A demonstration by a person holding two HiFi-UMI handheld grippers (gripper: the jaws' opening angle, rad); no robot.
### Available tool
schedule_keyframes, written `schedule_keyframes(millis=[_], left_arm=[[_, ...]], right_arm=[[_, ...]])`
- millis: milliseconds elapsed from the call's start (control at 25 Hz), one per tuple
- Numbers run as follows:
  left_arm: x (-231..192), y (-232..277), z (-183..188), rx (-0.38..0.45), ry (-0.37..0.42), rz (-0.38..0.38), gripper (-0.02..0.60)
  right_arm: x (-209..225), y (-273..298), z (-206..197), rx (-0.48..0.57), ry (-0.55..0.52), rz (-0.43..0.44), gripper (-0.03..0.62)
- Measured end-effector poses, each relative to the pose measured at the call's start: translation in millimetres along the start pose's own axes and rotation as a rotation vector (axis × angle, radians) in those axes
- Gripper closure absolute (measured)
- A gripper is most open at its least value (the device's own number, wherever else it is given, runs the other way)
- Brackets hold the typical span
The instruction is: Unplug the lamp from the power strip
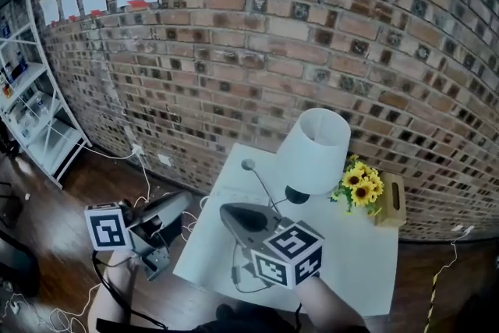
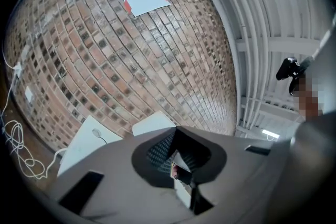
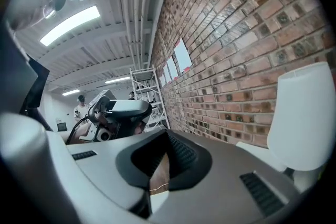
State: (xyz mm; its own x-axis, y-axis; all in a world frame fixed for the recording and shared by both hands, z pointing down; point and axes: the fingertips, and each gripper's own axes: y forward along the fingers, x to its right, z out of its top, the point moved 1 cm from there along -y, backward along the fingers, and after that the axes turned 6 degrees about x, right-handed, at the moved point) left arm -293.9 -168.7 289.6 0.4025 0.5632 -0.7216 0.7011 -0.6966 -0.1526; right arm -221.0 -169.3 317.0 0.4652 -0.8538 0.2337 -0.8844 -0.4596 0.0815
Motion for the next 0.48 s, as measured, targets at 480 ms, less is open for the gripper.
schedule_keyframes(millis=[480], left_arm=[[38, -35, -26, 0.016, 0.174, -0.009, 0.561]], right_arm=[[-44, -43, 11, 0.099, -0.056, -0.05, 0.591]])
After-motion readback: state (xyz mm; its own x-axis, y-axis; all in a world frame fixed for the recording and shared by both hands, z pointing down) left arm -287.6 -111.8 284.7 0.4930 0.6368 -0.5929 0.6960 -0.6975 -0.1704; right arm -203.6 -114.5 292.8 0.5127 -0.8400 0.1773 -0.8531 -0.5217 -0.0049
